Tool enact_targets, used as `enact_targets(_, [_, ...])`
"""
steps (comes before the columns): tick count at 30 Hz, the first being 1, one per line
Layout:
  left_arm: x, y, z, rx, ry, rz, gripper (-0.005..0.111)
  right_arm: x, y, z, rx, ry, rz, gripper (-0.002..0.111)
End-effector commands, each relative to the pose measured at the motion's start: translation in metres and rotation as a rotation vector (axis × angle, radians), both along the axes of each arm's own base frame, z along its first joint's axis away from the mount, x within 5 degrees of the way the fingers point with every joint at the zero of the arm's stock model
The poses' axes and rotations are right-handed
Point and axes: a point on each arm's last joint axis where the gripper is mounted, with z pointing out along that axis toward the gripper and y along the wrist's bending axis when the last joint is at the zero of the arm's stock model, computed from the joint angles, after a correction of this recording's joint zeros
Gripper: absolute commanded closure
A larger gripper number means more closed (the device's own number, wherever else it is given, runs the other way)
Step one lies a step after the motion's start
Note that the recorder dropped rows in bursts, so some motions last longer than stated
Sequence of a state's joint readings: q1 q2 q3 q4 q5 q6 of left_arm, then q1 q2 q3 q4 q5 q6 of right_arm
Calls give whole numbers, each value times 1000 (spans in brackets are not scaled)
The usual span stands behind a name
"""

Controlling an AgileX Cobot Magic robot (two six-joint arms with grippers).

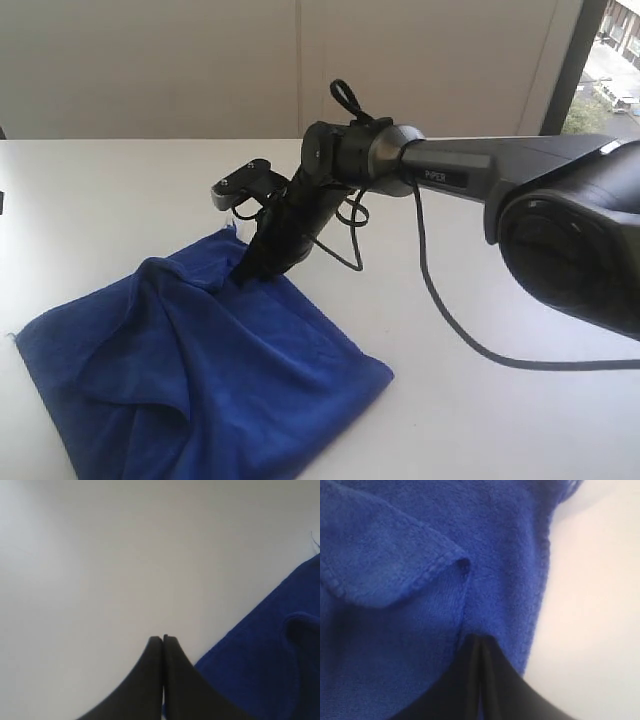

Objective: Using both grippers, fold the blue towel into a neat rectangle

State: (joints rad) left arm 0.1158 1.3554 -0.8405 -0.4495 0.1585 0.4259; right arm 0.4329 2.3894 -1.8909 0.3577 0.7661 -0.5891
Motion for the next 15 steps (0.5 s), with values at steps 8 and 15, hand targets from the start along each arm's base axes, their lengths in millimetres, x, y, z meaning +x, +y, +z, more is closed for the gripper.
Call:
enact_targets(8, [0, 1, 1, -10, -14, 19, 107, 15, -72, -28, -133, 189, -233, 108])
enact_targets(15, [0, 0, 0, -13, -6, 15, 107, 14, -124, -32, -217, 351, -374, 108])
